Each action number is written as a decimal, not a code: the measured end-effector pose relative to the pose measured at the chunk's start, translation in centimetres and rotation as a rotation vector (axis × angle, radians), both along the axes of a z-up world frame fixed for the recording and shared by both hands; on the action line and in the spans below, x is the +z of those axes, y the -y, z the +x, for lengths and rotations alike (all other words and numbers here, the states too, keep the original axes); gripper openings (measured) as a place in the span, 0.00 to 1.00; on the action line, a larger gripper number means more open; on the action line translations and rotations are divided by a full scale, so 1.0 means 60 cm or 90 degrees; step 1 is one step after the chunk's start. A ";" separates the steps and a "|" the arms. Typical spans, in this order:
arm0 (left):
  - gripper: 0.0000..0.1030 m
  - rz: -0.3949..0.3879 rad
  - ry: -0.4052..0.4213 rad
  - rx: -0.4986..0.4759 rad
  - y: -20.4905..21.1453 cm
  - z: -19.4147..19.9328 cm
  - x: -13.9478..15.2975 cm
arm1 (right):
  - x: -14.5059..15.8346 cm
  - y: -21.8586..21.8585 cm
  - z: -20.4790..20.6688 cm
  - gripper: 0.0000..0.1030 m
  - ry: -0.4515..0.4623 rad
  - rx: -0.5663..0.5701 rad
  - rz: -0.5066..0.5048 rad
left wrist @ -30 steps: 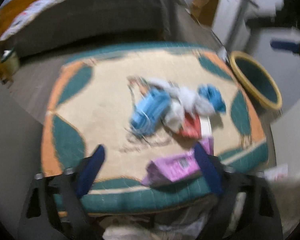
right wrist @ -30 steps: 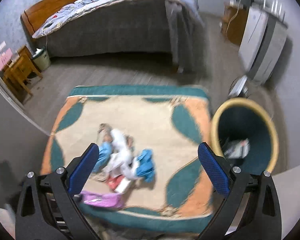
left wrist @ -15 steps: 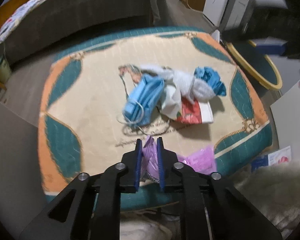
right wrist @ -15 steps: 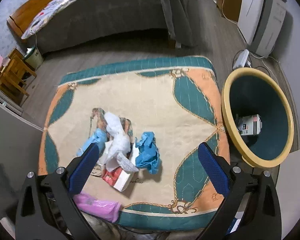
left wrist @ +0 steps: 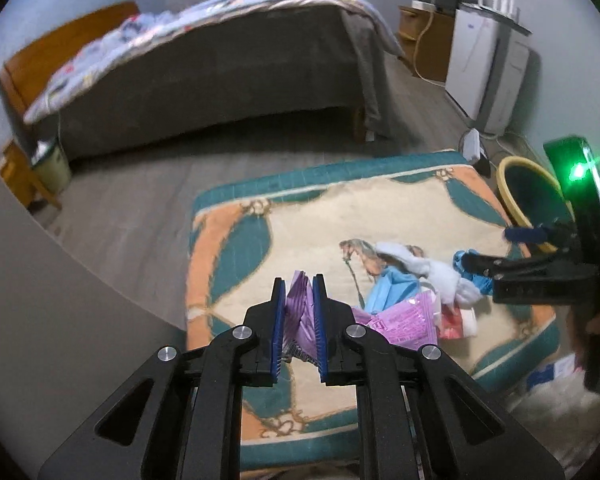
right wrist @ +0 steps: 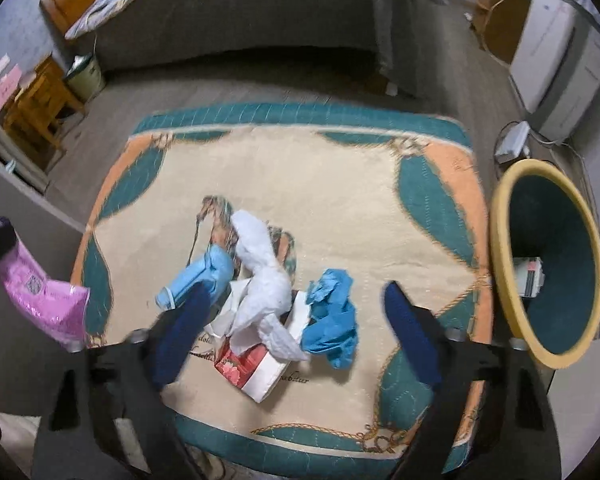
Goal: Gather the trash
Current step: 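Grasp the pink packet with the left tool while the right tool grasps the white tissue, then carry the packet and tissue over the bin and open both tools to drop them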
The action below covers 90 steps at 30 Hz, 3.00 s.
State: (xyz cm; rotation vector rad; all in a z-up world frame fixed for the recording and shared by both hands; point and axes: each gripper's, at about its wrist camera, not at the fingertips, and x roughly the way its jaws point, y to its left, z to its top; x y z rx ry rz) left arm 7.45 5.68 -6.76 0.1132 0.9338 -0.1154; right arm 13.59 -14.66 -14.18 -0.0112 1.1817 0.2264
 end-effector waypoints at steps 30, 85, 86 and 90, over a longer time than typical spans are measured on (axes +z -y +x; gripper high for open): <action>0.14 -0.031 -0.027 0.008 -0.007 0.046 -0.023 | -0.057 -0.023 0.034 0.35 -0.079 0.007 0.024; 0.14 -0.058 0.114 -0.062 0.154 0.075 0.098 | 0.215 0.191 0.018 0.16 0.191 -0.061 0.042; 0.14 -0.056 0.113 -0.068 0.166 0.077 0.097 | 0.216 0.199 0.018 0.16 0.193 -0.065 0.042; 0.14 -0.053 0.109 -0.090 0.204 0.082 0.093 | 0.222 0.247 0.011 0.16 0.198 -0.088 0.044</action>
